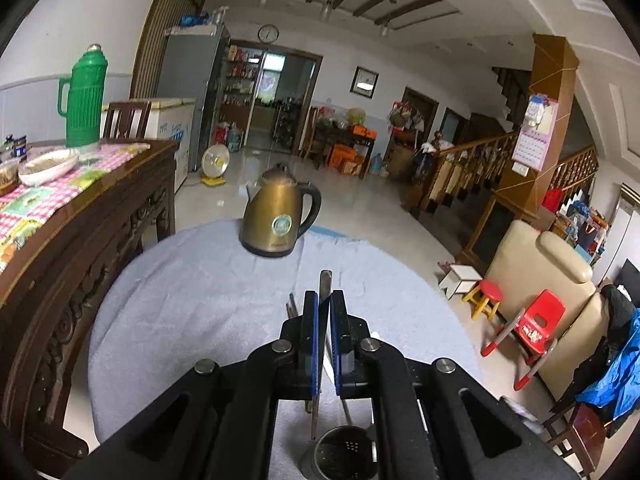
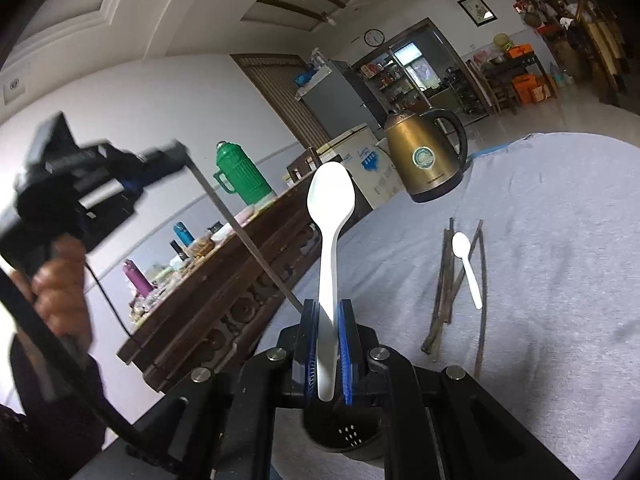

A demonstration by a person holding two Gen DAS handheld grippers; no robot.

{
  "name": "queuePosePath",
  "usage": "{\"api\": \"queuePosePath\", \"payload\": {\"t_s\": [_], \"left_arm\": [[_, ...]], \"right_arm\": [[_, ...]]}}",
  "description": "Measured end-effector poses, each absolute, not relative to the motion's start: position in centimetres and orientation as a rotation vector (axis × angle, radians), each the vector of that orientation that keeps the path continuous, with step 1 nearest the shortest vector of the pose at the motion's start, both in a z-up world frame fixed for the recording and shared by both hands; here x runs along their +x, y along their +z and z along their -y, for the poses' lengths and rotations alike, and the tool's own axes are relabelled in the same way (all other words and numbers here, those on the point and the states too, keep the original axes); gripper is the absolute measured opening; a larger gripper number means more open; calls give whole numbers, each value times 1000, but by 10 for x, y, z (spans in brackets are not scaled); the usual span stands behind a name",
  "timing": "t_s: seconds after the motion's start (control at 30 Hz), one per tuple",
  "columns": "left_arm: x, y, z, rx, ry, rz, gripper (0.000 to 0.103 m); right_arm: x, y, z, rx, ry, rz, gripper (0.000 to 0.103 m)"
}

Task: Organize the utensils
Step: 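Lower the chopsticks into the grey cup with the left tool while the right tool carries the spoon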

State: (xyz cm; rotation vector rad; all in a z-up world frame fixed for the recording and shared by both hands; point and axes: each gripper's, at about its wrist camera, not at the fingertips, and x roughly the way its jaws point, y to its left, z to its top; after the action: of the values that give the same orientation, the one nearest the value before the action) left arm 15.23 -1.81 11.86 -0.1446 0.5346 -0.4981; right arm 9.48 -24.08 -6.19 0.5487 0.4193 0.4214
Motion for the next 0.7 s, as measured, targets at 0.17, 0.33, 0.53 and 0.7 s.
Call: {"api": "queuePosePath", "payload": {"t_s": [0.17,0.33,0.53,0.7], "left_arm": [[130,142,13,-147,-538,-479,6],[113,152,13,-152,-565,-453,6],[107,152,15,-143,-565,-452,6],[116,130,20,-144,-534,-504,6]], "right_arm": [[83,-63,244,536,389,-399,11],[74,-67,246,543,368,-397,11],[72,-70,249,560,366,-387,11],[71,-77,249,569,365,-396,11]]}}
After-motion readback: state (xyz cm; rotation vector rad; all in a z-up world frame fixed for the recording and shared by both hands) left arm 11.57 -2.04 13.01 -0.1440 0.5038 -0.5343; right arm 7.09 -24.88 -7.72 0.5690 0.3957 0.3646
